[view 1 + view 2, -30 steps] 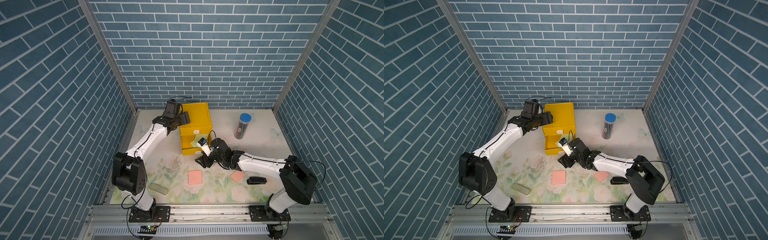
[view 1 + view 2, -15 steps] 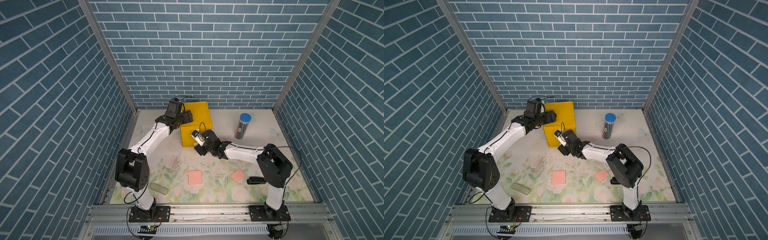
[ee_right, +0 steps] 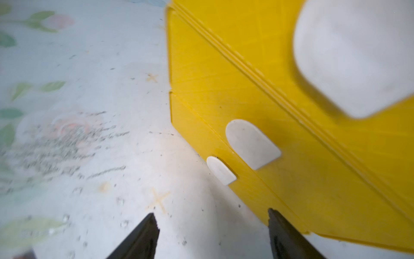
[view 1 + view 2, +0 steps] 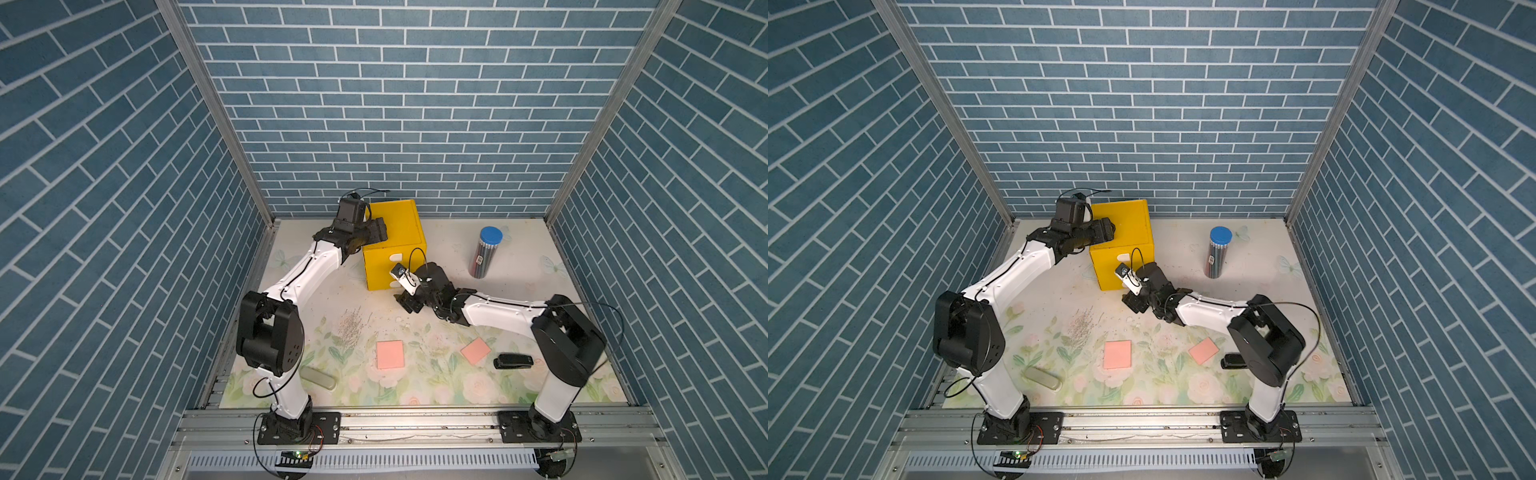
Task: Please put the sticky notes in the drawer by color
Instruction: Close the drawer in the storage box, then open the drawer in the storage box.
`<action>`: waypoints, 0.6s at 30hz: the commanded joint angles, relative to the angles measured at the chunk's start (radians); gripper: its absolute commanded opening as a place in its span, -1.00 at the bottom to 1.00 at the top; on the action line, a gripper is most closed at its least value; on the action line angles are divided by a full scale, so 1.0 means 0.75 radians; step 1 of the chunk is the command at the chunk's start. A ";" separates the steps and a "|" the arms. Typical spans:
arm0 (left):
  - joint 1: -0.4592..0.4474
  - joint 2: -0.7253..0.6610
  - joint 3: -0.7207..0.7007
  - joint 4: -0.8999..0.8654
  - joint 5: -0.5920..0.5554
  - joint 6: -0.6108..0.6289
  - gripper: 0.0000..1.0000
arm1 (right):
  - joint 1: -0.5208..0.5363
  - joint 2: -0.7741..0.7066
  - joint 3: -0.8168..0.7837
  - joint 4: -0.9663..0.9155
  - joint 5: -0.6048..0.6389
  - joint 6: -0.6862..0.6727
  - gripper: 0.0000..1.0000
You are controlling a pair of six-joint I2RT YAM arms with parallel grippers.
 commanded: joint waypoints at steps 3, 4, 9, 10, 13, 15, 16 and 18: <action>-0.007 0.016 0.019 -0.118 0.037 0.055 0.77 | -0.049 -0.071 -0.076 -0.081 -0.245 -0.590 0.67; -0.005 0.016 0.020 -0.122 0.036 0.056 0.78 | -0.068 -0.053 -0.051 -0.141 -0.263 -0.619 0.67; -0.003 0.005 0.000 -0.109 0.049 0.050 0.78 | -0.134 0.019 0.055 -0.185 -0.412 -0.707 0.61; -0.003 0.002 -0.002 -0.107 0.053 0.049 0.78 | -0.135 0.031 0.057 -0.162 -0.419 -0.736 0.61; -0.003 -0.011 -0.003 -0.113 0.047 0.052 0.78 | -0.136 0.100 0.110 -0.166 -0.435 -0.793 0.60; -0.002 -0.019 -0.011 -0.112 0.034 0.054 0.79 | -0.139 0.174 0.199 -0.239 -0.441 -0.806 0.58; -0.003 -0.023 -0.018 -0.108 0.030 0.054 0.79 | -0.138 0.218 0.250 -0.262 -0.427 -0.770 0.54; -0.003 -0.023 -0.026 -0.105 0.028 0.053 0.80 | -0.137 0.270 0.305 -0.280 -0.415 -0.742 0.47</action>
